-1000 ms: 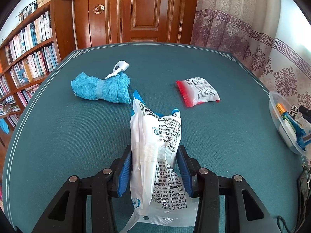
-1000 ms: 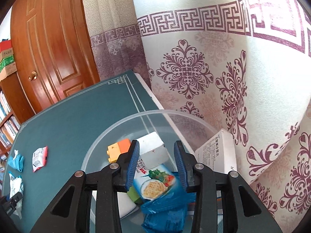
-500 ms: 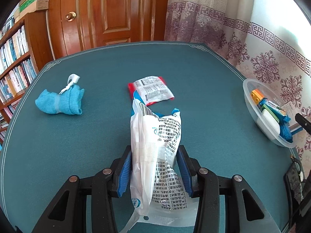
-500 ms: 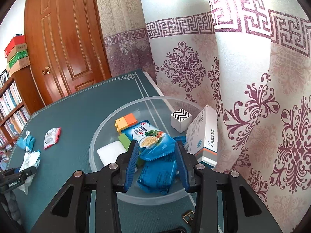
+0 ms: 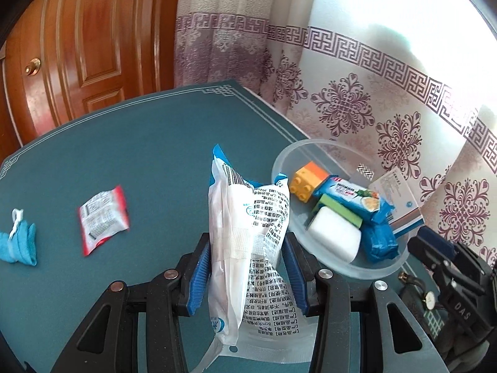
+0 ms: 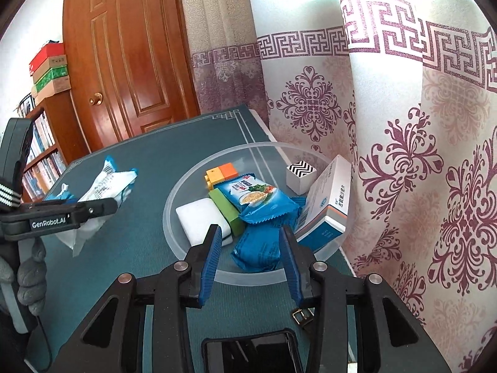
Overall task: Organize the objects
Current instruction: 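Carry the white box into the basin and open the right gripper, then carry the white bag over the basin and open the left gripper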
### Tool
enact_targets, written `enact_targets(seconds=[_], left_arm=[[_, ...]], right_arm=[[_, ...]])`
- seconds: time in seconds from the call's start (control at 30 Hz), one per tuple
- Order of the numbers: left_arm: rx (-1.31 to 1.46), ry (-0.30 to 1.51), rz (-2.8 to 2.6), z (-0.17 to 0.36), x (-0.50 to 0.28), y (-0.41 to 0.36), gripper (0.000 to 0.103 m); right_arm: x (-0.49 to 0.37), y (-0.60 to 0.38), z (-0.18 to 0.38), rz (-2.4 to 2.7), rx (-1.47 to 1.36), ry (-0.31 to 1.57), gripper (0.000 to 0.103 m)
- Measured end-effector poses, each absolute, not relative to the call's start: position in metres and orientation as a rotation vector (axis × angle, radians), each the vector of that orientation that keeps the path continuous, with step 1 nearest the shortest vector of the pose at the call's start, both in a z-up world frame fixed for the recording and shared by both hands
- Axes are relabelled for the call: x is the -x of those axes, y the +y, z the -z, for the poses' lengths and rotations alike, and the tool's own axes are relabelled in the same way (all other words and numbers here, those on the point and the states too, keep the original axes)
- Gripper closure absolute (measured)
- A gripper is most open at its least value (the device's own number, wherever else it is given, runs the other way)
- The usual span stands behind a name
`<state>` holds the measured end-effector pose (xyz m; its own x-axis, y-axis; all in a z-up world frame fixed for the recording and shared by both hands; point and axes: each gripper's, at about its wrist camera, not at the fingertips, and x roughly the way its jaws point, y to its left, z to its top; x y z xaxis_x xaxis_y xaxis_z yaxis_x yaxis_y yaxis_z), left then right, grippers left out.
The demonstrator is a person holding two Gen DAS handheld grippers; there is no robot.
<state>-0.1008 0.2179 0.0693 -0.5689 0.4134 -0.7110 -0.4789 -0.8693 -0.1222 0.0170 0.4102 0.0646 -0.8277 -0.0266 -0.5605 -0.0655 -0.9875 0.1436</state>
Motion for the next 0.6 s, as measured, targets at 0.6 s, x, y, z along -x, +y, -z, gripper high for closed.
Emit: enact_targets(seconds=[0.6], left_arm=[[0.982,0.229,-2.21,-0.075,0.134,0.353,0.053]], right_arm=[[-0.025,0.435,-0.063,-2.982,0.911,0.375,0.063]])
